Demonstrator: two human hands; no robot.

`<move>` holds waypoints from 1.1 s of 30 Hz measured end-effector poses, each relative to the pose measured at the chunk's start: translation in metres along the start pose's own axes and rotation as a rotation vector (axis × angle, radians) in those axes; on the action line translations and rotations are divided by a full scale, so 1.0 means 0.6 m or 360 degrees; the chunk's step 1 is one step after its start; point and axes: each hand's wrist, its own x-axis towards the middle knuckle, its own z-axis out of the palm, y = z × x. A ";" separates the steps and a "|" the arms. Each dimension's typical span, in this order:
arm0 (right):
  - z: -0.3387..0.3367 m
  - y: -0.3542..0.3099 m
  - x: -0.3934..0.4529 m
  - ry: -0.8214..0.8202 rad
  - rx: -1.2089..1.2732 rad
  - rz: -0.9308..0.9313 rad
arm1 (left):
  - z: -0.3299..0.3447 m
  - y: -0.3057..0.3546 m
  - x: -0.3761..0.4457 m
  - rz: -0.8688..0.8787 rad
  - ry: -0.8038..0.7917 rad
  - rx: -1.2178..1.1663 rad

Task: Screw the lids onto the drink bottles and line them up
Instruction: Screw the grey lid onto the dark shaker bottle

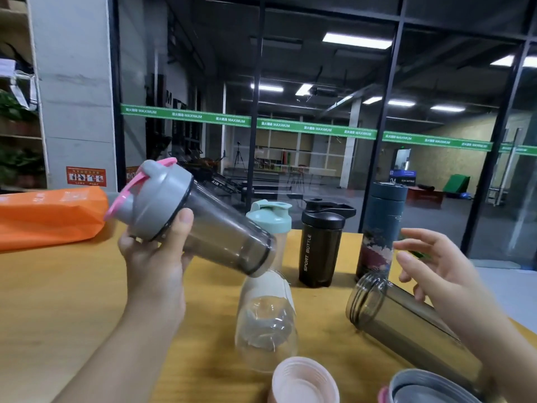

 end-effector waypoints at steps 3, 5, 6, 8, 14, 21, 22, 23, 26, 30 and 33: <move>0.003 0.006 -0.001 -0.0013 -0.0086 -0.0010 | 0.003 0.003 -0.001 0.0222 0.0021 0.0116; 0.006 0.010 -0.002 -0.0035 -0.0083 -0.0015 | 0.004 0.005 -0.002 0.0334 0.0035 0.0163; 0.006 0.012 -0.002 -0.0047 -0.0088 -0.0013 | 0.004 0.006 -0.003 0.0382 0.0026 0.0198; 0.007 0.014 -0.003 -0.0068 -0.0116 -0.0006 | 0.004 0.007 -0.006 0.0453 -0.0009 0.0270; 0.009 0.012 -0.004 0.0050 -0.0491 -0.0112 | -0.010 -0.006 0.005 0.0408 -0.0110 0.0549; 0.008 0.019 -0.003 -0.0053 -0.1115 -0.0089 | -0.011 -0.031 0.004 0.0232 -0.0201 0.0702; 0.008 0.018 -0.004 -0.0073 -0.1132 -0.0054 | -0.009 -0.032 0.003 0.0213 -0.0213 0.0707; 0.008 0.018 -0.004 -0.0089 -0.1144 -0.0028 | -0.009 -0.033 0.003 0.0197 -0.0223 0.0712; 0.009 0.019 -0.004 -0.0136 -0.1188 0.0040 | -0.010 -0.035 0.004 0.0154 -0.0263 0.0711; 0.009 0.022 -0.006 -0.0204 -0.1233 0.0096 | -0.014 -0.040 0.005 0.0103 -0.0292 0.0731; 0.008 0.022 -0.009 -0.0240 -0.1274 0.0123 | -0.014 -0.042 0.004 0.0060 -0.0320 0.0756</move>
